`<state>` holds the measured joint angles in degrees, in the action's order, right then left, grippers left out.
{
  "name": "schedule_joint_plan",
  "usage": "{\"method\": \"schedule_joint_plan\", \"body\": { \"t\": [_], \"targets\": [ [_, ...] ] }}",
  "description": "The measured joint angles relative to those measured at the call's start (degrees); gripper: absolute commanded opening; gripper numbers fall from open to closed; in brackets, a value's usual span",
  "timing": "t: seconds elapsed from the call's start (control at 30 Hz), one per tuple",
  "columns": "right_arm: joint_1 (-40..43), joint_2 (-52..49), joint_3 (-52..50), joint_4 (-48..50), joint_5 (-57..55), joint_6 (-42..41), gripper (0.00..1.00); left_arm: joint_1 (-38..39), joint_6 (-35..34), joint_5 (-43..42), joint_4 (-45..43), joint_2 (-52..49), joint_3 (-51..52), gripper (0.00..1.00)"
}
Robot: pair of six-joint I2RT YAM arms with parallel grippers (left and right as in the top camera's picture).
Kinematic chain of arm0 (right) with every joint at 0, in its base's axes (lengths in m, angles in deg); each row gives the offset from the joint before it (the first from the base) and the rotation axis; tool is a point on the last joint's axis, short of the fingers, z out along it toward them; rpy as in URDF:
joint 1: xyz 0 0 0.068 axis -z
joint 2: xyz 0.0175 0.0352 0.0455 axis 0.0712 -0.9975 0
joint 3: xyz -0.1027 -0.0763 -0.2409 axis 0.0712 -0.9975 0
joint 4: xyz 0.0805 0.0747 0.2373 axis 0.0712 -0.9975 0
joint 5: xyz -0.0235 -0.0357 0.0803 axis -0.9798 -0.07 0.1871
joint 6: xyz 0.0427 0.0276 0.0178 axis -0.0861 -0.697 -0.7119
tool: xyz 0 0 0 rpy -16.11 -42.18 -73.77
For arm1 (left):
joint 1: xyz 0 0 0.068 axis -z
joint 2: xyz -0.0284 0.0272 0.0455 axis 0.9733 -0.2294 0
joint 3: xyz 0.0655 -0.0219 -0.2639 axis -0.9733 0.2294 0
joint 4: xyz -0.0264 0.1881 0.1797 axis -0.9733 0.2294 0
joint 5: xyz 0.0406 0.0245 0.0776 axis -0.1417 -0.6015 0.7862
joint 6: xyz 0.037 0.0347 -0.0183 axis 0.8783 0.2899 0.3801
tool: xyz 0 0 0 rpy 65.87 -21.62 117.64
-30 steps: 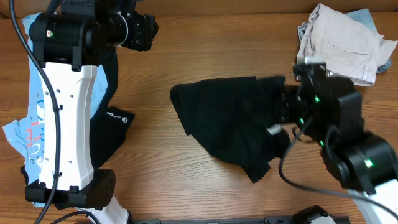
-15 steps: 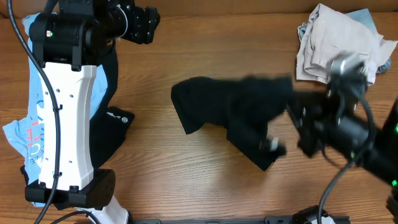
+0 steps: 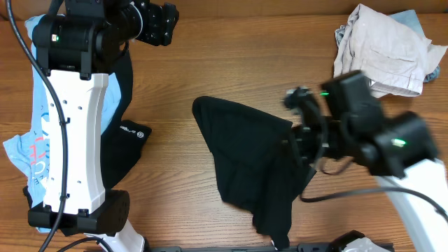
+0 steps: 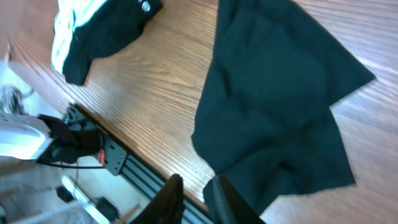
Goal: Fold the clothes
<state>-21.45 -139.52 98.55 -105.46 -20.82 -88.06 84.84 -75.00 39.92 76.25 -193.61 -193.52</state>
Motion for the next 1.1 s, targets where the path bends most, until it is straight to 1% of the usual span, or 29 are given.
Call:
{"method": "schedule_joint_plan", "body": {
  "t": [0.2,0.27,0.33,0.37,0.4,0.47,0.6,0.67,0.77,0.93,1.1],
  "targets": [
    [-14.56,-8.83,-3.98,8.24,-1.18,-1.16,0.31,-0.74,0.44,0.24,-0.17,-1.07,-0.02,0.74],
    [-17.94,-11.78,-4.50,9.88,-2.99,-3.26,0.33,-1.18,0.63,0.24,0.11,-1.92,-0.02,0.76],
    [-19.04,-13.29,-5.05,11.43,-5.05,-5.68,0.36,-1.46,0.81,0.35,0.74,-2.95,-0.02,0.78],
    [-18.67,-13.35,-5.14,11.85,-6.05,-6.88,0.37,-1.53,0.92,0.37,0.94,-3.69,-0.02,0.79],
    [-17.84,-13.27,-5.14,12.35,-6.82,-8.04,0.41,-1.60,1.05,0.39,1.03,-4.42,-0.02,0.79],
    [-15.26,-12.83,-5.14,13.05,-8.17,-9.92,0.52,-1.55,1.09,0.26,1.16,-6.21,-0.04,0.80],
    [-7.34,-12.59,-5.14,12.20,-10.36,-13.55,0.65,-1.33,2.27,-2.71,1.40,-10.80,-0.11,0.80],
    [-3.50,-12.59,-5.16,11.58,-11.17,-14.93,0.69,-1.03,3.58,-4.39,1.40,-13.44,-0.13,0.82],
    [1.27,-12.55,-6.62,12.02,-11.76,-17.03,0.72,0.11,6.32,-6.01,1.42,-18.05,-0.13,0.83],
    [7.02,-12.55,-13.79,12.72,-11.78,-18.86,0.73,3.52,12.02,-7.06,1.49,-26.23,-0.13,0.85],
    [7.93,-12.55,-20.57,16.65,-11.45,-20.90,0.73,9.16,18.84,-8.15,1.25,-32.17,-0.11,0.88]
  ]
}}
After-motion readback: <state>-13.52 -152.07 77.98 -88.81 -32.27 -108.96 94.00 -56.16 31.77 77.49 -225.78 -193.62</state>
